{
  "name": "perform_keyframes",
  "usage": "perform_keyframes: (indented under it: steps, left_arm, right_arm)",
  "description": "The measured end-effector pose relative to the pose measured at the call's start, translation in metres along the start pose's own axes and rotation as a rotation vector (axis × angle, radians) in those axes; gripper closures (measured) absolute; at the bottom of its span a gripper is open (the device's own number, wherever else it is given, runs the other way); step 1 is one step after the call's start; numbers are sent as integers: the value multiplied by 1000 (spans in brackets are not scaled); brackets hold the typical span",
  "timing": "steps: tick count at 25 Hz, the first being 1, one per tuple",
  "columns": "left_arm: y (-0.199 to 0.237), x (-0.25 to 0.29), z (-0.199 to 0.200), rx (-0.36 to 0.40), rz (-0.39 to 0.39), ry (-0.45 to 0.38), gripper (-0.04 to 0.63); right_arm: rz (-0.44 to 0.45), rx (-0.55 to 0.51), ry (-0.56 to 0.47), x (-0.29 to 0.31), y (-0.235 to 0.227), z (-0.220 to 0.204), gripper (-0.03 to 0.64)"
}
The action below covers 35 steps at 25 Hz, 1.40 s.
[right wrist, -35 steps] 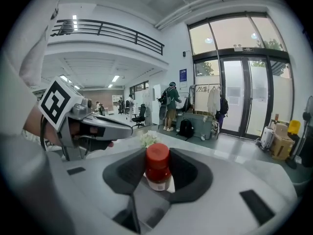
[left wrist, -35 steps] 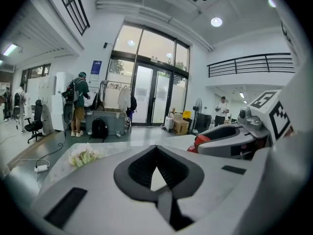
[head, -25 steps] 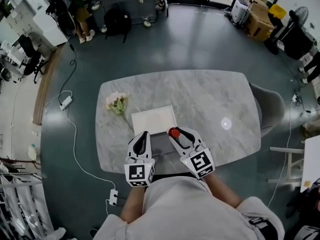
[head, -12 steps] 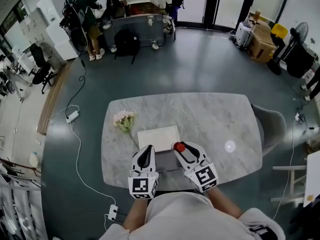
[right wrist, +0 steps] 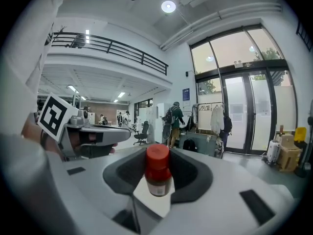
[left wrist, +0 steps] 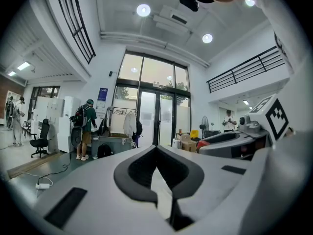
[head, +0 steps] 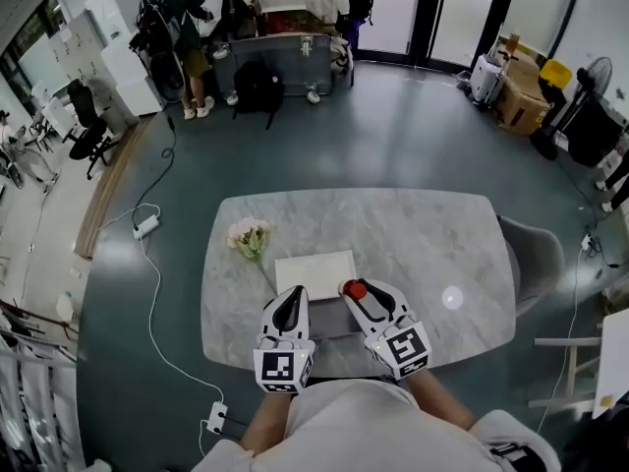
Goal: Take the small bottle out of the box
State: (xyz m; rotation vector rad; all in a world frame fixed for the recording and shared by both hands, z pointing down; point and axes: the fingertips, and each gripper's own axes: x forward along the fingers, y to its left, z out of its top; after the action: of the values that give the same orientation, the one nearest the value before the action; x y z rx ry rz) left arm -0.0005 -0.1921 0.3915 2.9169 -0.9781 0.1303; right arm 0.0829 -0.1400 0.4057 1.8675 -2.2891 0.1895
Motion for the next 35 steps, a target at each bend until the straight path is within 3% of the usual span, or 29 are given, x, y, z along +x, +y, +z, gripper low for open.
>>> perform_keyframes:
  steps: [35]
  left_arm:
    - [-7,1,-3,-22,-14,16,574]
  right_arm:
    - [18,-1,-60,-2,-2,11,463]
